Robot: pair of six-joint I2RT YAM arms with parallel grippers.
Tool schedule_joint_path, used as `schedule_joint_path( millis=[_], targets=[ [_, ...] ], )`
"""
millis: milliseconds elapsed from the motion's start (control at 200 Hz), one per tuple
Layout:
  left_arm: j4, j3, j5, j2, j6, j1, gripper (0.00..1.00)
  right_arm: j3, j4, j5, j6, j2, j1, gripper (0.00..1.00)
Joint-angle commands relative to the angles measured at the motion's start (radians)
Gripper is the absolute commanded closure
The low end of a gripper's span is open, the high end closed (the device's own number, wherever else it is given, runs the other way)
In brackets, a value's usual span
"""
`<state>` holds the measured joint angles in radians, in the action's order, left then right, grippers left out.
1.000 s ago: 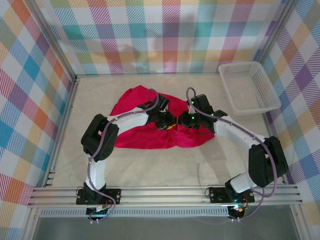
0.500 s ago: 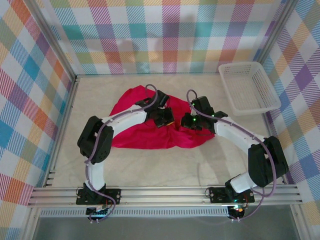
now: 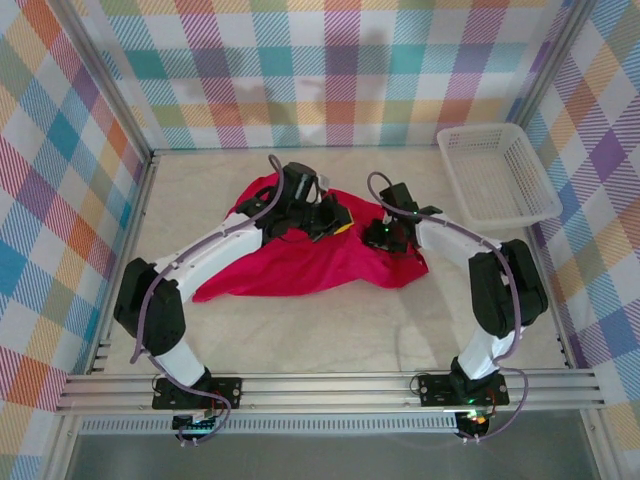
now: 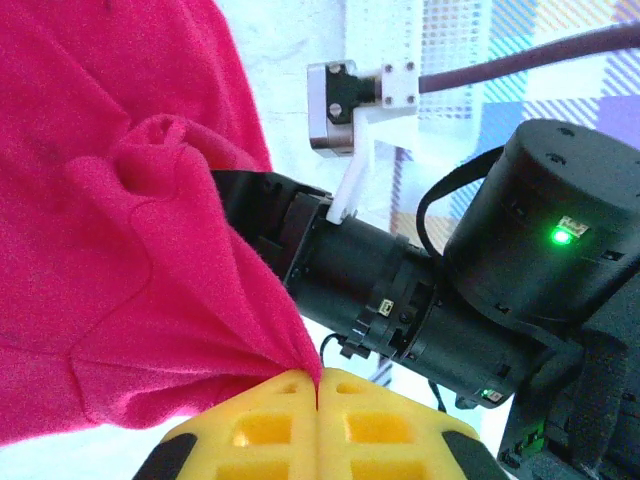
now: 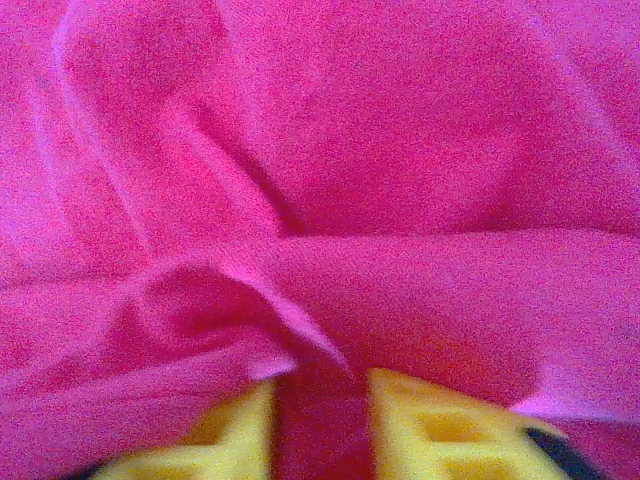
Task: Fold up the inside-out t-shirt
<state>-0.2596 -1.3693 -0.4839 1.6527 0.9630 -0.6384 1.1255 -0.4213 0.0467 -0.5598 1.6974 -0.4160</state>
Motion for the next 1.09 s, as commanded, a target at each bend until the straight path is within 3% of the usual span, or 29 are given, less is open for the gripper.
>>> schedule_joint_path(
  millis=[0, 130, 250, 345, 550, 675, 810, 1090],
  targets=[
    [0.188, 0.081, -0.111, 0.01, 0.094, 0.025, 1.0, -0.017, -0.054, 0.017, 0.035, -0.118, 0.008, 0.57],
    [0.313, 0.139, -0.129, 0.067, 0.152, 0.029, 1.0, -0.114, 0.006, 0.135, 0.047, -0.261, 0.008, 0.49],
    [0.261, 0.124, -0.092, 0.089, 0.116, 0.029, 1.0, -0.239, 0.213, 0.318, -0.009, -0.335, 0.008, 0.59],
    [0.195, 0.107, -0.056, 0.08, 0.077, 0.029, 1.0, -0.272, 0.305, 0.354, -0.052, -0.285, 0.006, 0.73],
    [0.137, 0.151, -0.005, 0.028, 0.046, 0.057, 1.0, -0.301, 0.427, 0.36, -0.093, -0.122, -0.072, 0.8],
    [0.134, 0.226, 0.024, -0.016, 0.045, 0.104, 1.0, -0.334, 0.416, 0.294, -0.103, -0.069, -0.165, 0.83],
    [0.126, 0.315, 0.038, -0.065, 0.033, 0.165, 1.0, -0.413, 0.385, 0.182, -0.104, -0.1, -0.175, 0.83],
    [0.122, 0.426, 0.037, -0.105, 0.007, 0.23, 1.0, -0.404, 0.18, -0.026, -0.019, -0.185, -0.175, 0.66]
  ],
)
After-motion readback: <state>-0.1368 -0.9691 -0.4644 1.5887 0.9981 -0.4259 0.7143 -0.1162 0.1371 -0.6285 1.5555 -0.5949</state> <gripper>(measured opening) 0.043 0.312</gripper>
